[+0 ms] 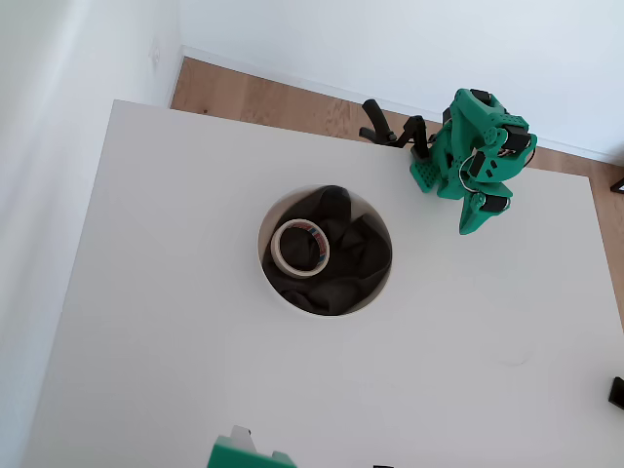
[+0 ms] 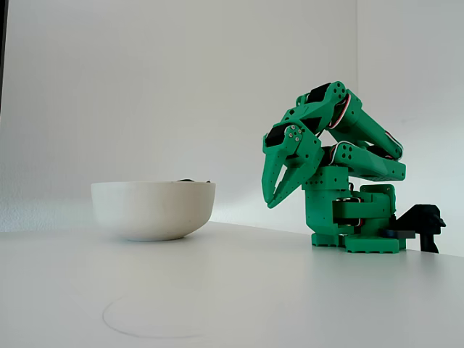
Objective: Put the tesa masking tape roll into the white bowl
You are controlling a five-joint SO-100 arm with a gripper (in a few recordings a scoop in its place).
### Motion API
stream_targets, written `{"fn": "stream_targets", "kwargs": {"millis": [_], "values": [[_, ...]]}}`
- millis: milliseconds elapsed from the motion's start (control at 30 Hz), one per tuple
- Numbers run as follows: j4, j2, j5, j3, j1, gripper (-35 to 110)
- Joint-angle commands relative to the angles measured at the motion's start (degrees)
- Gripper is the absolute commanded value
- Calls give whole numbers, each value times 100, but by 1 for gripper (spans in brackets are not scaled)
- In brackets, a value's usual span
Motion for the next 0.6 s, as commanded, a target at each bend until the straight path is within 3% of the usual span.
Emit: {"fn": "stream_targets", "kwargs": {"millis": [0,167,567], "values": [[88,53,44,18,-105,-8],[88,53,44,18,-97,-1],[88,53,44,18,-97,-8]]}}
